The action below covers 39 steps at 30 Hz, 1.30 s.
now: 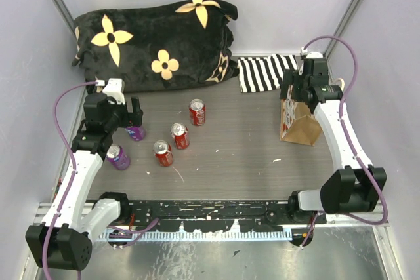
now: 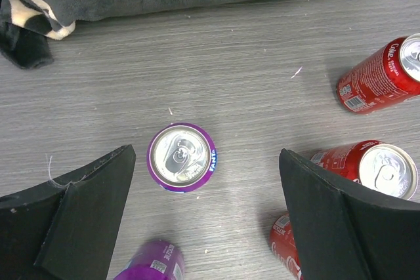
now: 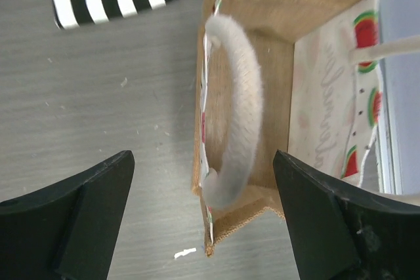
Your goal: Place the beverage into the canvas bag
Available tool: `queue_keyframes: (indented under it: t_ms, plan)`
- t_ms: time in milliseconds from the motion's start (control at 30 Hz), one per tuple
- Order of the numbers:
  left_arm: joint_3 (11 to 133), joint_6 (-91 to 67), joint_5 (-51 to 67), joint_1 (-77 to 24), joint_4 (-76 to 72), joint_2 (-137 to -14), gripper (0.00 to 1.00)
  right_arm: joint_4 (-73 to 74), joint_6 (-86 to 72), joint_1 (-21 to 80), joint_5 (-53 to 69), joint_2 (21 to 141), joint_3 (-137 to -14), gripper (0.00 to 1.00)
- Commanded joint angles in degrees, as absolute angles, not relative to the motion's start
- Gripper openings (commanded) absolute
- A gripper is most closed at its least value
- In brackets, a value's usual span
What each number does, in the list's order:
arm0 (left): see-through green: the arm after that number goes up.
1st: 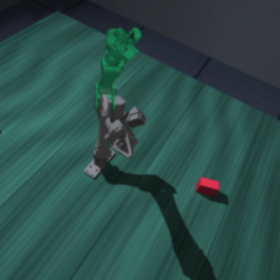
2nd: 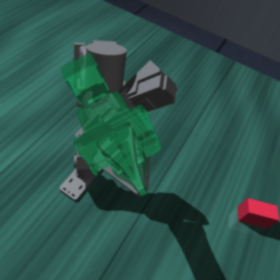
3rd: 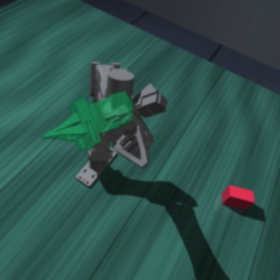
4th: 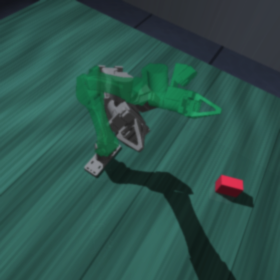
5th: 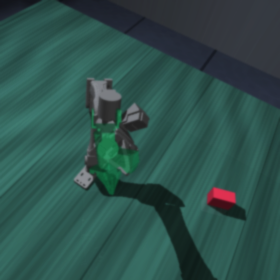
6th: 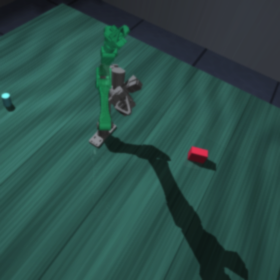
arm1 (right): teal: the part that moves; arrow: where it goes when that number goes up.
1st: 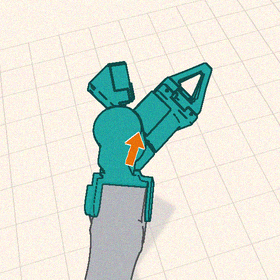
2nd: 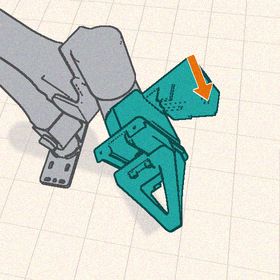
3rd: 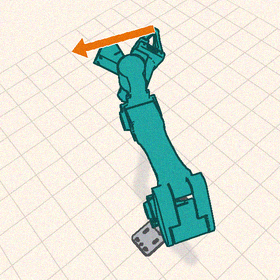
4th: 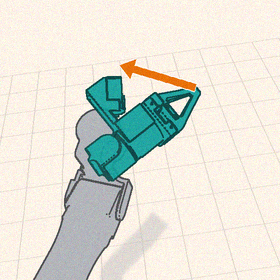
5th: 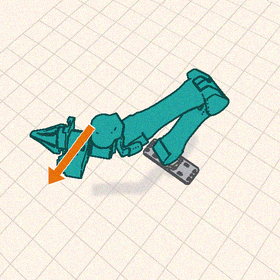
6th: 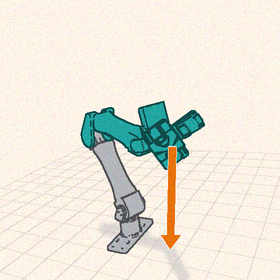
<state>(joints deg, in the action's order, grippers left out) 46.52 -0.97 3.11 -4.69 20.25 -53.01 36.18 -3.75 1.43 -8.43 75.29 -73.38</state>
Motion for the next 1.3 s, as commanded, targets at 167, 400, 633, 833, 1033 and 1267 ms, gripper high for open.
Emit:
queue_keyframes:
  t_ms: [167,400,633,833,1033,1267]
  plan:
    - [45.6,-1.8,3.9,-4.5,19.2,-53.2,0.98,33.2,-2.6,1.3,-11.8,79.3,-70.0,0.90]
    - [45.6,-2.3,4.0,-4.5,19.1,-53.9,0.98,28.0,-2.3,1.3,-14.0,84.8,-65.4,0.76]
    - [45.8,-2.4,4.2,-4.5,19.6,-54.0,0.98,26.1,-3.9,1.3,-13.0,85.5,-62.8,0.16]
    - [45.7,-2.5,4.7,-4.5,20.2,-54.1,0.98,30.6,-8.7,4.7,-14.5,80.0,-63.4,0.01]
    - [45.5,-2.5,6.0,-4.5,20.4,-54.0,0.98,36.8,-17.0,14.3,-21.0,75.4,-63.2,0.01]
    - [45.7,-2.0,7.6,-4.5,20.5,-53.8,0.98,44.0,-27.5,27.7,-26.7,74.7,-64.0,0.01]
